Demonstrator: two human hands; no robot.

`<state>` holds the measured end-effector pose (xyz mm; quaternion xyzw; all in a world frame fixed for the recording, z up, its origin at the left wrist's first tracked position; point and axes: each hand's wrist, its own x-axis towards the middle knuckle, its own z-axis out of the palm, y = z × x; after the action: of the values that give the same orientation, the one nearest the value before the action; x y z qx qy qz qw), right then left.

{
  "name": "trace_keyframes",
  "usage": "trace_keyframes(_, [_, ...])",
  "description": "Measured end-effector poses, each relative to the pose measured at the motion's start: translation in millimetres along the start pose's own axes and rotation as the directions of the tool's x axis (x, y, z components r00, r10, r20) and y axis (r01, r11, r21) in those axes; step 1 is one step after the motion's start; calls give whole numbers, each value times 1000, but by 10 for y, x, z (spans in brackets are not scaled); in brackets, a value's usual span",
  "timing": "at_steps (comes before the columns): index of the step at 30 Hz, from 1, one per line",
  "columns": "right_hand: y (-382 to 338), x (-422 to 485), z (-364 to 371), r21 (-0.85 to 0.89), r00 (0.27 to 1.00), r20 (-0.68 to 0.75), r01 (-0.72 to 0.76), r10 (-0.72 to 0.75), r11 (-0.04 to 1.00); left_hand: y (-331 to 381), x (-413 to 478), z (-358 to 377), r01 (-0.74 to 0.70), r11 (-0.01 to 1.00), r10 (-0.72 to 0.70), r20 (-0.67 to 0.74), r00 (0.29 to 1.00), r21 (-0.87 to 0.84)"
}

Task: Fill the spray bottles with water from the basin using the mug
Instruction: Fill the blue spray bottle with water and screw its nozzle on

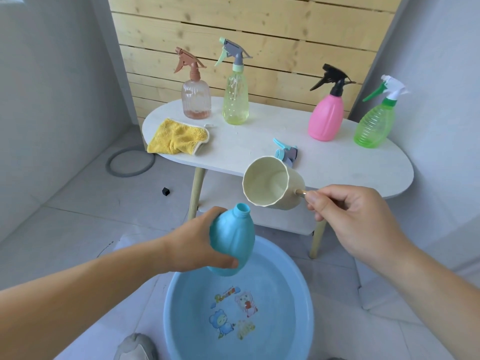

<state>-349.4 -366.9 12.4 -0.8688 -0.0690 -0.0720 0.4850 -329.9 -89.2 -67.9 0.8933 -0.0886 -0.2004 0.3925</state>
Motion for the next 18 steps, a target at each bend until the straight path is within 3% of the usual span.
trace_keyframes(18, [-28,-7,32,-27,995,11,102,-102,994,-28,51,8,19,999,-18,30,999,-26])
